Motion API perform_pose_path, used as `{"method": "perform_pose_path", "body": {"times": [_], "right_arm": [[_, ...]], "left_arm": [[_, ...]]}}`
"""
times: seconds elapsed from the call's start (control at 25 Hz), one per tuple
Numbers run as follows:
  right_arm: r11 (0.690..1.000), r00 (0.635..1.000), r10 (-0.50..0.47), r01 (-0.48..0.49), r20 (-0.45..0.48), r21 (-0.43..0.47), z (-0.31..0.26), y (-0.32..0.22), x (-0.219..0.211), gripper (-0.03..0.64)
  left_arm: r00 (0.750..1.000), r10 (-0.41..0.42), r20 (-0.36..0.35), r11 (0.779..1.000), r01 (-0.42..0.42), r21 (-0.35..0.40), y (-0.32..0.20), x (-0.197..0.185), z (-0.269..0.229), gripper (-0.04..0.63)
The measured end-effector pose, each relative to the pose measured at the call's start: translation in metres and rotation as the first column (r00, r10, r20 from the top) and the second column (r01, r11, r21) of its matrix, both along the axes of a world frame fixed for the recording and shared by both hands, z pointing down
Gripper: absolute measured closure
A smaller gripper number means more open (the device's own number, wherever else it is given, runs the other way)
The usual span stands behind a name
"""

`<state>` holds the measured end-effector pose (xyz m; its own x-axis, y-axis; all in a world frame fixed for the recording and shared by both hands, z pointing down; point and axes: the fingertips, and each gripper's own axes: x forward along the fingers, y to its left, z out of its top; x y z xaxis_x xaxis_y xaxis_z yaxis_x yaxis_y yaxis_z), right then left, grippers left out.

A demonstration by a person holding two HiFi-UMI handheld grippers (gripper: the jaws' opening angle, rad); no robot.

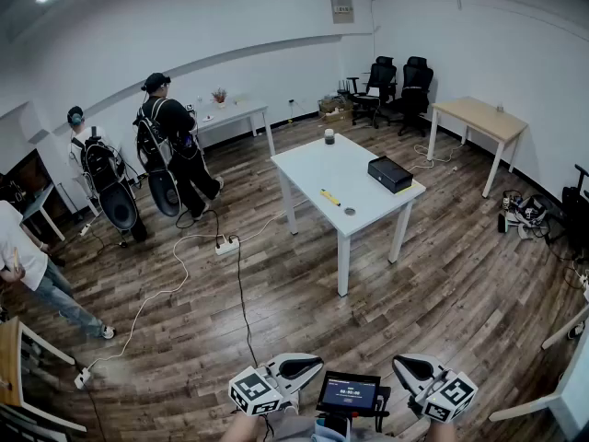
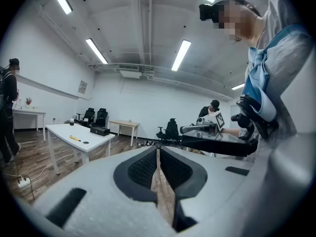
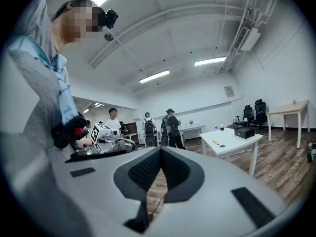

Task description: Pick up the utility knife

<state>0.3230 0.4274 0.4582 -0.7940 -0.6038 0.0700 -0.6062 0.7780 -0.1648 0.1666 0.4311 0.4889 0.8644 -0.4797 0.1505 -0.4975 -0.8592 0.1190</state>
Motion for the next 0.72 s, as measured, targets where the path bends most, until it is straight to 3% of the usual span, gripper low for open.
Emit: {"method": "perform_pose_path", "body": {"times": [0.56, 0.72], "right_arm": [[1.000, 1.000, 0.009, -0.009, 0.001, 0.004, 0.000, 0.006, 0.013, 0.588], [1.000, 0.999, 0.002, -0.002, 0.049, 0.011, -0.005, 0.004, 0.010, 0.586]], "left_arm": [[1.000, 0.001, 0.017, 1.000, -0.001, 0.011, 0.003, 0.009, -0.002, 0.575], [1.000, -0.002, 0.018, 1.000, 0.002, 0.007, 0.002, 0.004, 0.000, 0.575]]}}
